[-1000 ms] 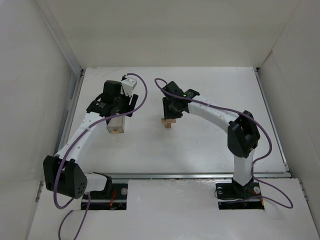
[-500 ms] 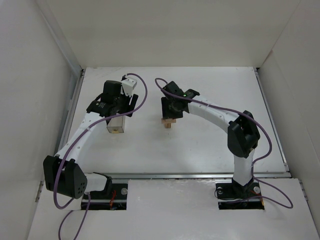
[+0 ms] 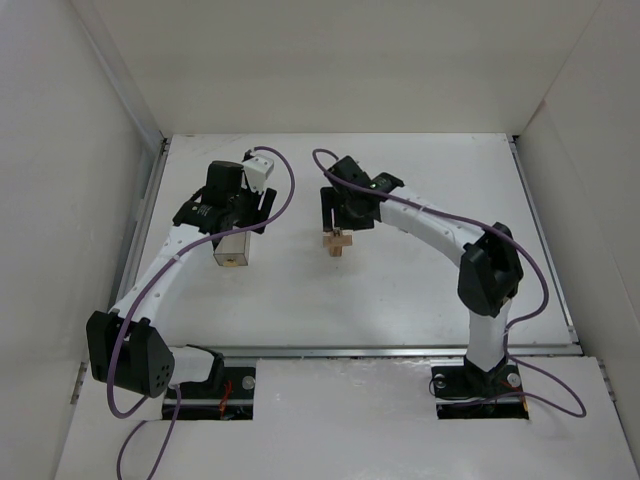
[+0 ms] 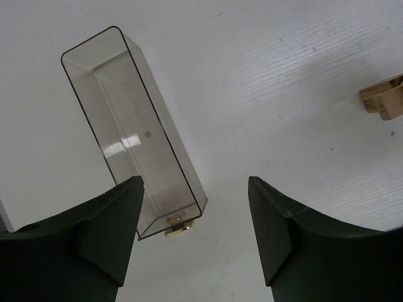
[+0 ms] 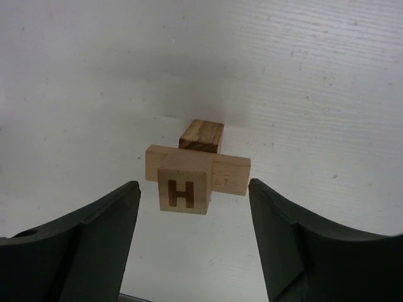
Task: Build the wood block tower
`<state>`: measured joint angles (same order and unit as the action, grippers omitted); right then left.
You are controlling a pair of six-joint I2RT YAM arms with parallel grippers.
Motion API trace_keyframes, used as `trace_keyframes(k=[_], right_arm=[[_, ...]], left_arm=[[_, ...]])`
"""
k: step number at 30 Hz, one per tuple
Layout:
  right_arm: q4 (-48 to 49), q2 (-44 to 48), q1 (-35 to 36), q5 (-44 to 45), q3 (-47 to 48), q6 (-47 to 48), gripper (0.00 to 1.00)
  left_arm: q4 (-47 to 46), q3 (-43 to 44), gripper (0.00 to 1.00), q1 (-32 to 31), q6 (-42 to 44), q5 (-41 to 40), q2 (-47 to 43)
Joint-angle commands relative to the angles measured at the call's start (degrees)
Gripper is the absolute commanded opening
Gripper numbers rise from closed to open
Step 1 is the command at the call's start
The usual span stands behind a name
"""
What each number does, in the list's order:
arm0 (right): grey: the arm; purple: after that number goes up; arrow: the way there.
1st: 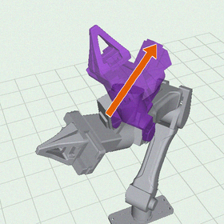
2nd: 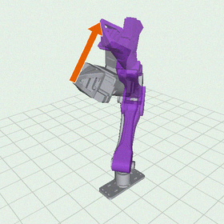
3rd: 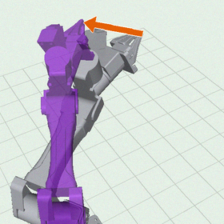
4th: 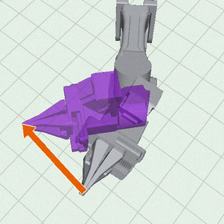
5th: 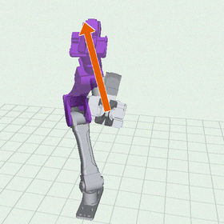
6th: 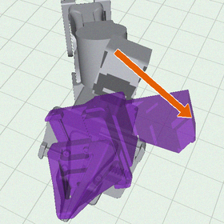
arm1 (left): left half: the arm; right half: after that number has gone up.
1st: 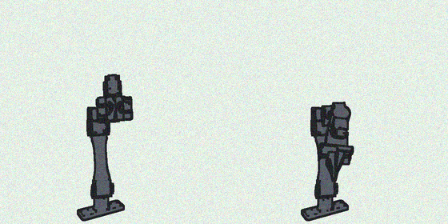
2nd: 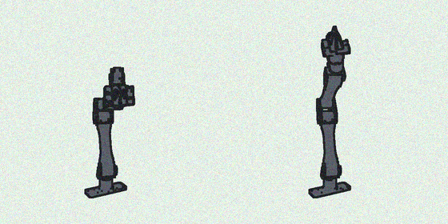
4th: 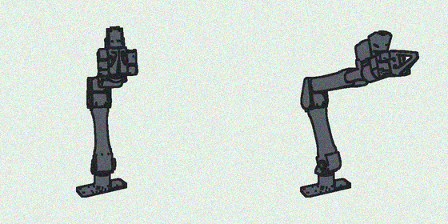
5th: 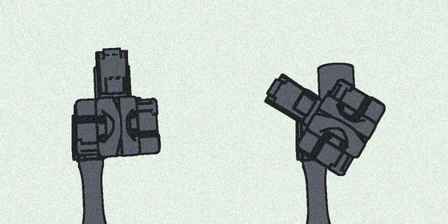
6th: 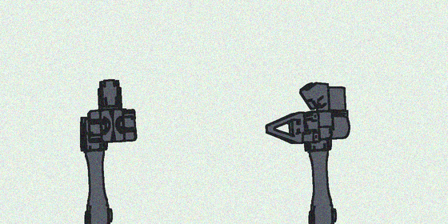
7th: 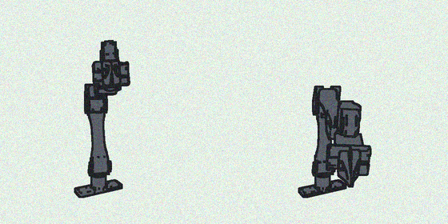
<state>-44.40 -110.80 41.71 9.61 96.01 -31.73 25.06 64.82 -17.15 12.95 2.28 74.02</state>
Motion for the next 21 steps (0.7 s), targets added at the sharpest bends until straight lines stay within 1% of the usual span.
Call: trace_keyframes(k=[1, 4, 5, 6, 7, 8, 9, 11, 13, 14, 16, 19, 21], right_arm=[[-2.0, 6.6, -2.6, 4.4, 5.2, 0.6, 0.77], [-3.4, 10.8, -7.9, 5.0, 3.5, 1.3, 0.77], [-3.4, 11.8, -9.4, 5.5, 2.5, 1.3, 0.83], [-3.4, 12.7, -12.8, 5.5, 0.6, 2.4, 0.84], [-3.4, 13.5, -14.5, 4.8, -0.1, 3.5, 0.87], [-2.8, 14.0, -16.2, 2.1, -0.6, 6.6, 0.92], [-2.1, 14.0, -19.5, 0.4, -0.6, 8.6, 0.94], [-2.1, 11.5, -22.5, -3.0, -1.4, 12.9, 0.94], [-2.1, 9.2, -26.2, -3.5, -1.4, 14.6, 0.94], [-2.1, 6.6, -27.0, -3.5, -1.4, 15.1, 0.94], [-3.0, 3.9, -28.1, -1.9, -1.4, 15.1, 0.9], [-3.0, 0.0, -28.1, -1.8, -0.8, 14.6, 0.87], [-2.4, -1.2, -28.1, -2.4, -0.8, 13.7, 0.87]], left_arm=[[-1.5, -0.5, 0.64, 0.3, 0.0, -0.5, -1.9], [-1.5, -0.5, 0.64, 0.3, 0.0, -1.7, -1.9], [-1.5, -0.5, 0.64, 0.3, 0.0, -1.7, -1.9], [-1.5, -0.5, 0.64, 0.3, 0.0, -1.7, -2.4], [-1.5, -0.5, 0.64, 0.3, 0.0, -2.2, -2.4], [-1.5, -0.5, 0.64, 0.3, 0.0, -2.2, -2.4], [-1.5, -0.5, 0.64, 0.3, 0.5, -2.2, -2.4], [-1.5, -0.5, 0.64, 0.3, 0.5, -2.2, -2.4], [-1.5, 0.0, 0.64, 0.3, 0.5, -2.2, -2.4], [-1.5, 0.0, 0.64, 0.3, 0.5, -2.2, -2.4], [-1.0, 0.6, 0.64, 0.3, 0.5, -1.7, -2.4], [-1.0, 1.1, 0.64, 0.3, 0.5, -1.7, -2.4], [-1.0, 1.1, 0.64, 0.3, 0.5, -1.7, -2.4]])
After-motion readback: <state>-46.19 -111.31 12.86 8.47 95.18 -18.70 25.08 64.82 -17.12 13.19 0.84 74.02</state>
